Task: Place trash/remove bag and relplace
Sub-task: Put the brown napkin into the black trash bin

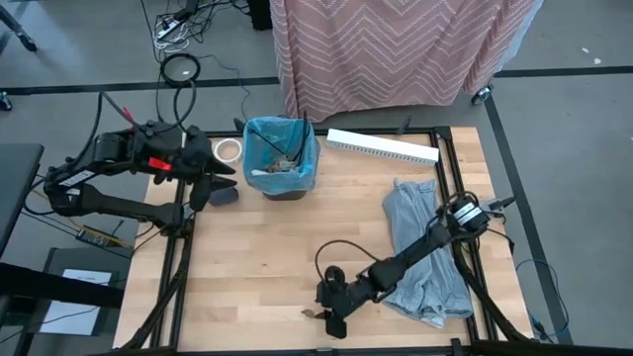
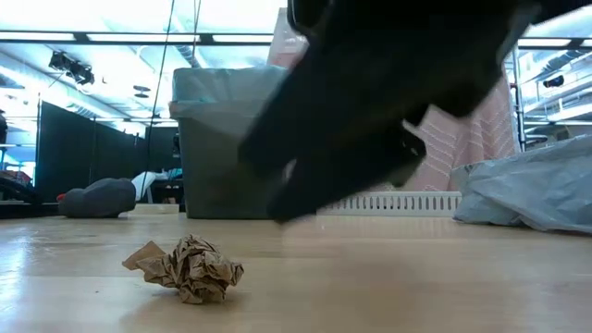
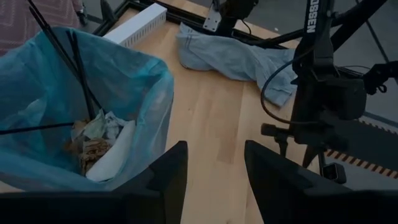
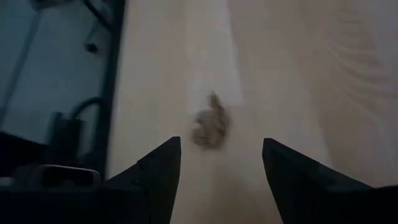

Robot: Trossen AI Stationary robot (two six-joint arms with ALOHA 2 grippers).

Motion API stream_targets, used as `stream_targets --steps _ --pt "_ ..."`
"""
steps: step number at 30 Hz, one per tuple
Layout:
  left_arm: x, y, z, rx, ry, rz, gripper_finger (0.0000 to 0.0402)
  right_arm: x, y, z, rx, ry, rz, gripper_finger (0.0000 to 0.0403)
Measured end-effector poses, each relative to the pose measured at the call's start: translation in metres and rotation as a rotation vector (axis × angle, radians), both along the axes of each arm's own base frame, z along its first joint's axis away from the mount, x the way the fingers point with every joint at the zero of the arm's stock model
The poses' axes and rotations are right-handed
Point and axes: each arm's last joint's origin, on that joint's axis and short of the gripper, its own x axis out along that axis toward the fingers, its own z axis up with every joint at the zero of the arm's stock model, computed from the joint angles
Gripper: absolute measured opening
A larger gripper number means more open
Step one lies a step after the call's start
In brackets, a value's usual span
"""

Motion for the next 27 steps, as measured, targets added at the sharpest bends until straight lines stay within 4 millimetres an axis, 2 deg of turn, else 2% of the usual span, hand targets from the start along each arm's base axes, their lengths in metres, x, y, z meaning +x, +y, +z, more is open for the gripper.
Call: stream_targets --steps 5,11,19,24,27 --pt "0.0 0.0 -0.001 0.005 0.009 0.003 0.0166 -0.002 0.004 0.002 -0.101 -0.058 -0.028 0.0227" --pt "0.0 0.0 -0.001 0.006 0.013 0.004 0.0166 0.0 0.008 -0.001 -0.155 -0.069 0.033 0.0228" --pt "-0.002 0.0 -0.004 0.008 0.051 0.008 0.0166 0.024 0.029 -0.008 -0.221 -0.098 0.119 0.0229" --pt "-0.003 0.0 -0.005 0.009 0.061 0.008 0.0166 0.035 0.026 -0.024 -0.247 -0.035 0.068 0.0227" --pt "-0.003 0.0 -0.006 0.008 0.067 0.009 0.0166 0.037 0.026 -0.026 -0.248 -0.02 0.059 0.0205"
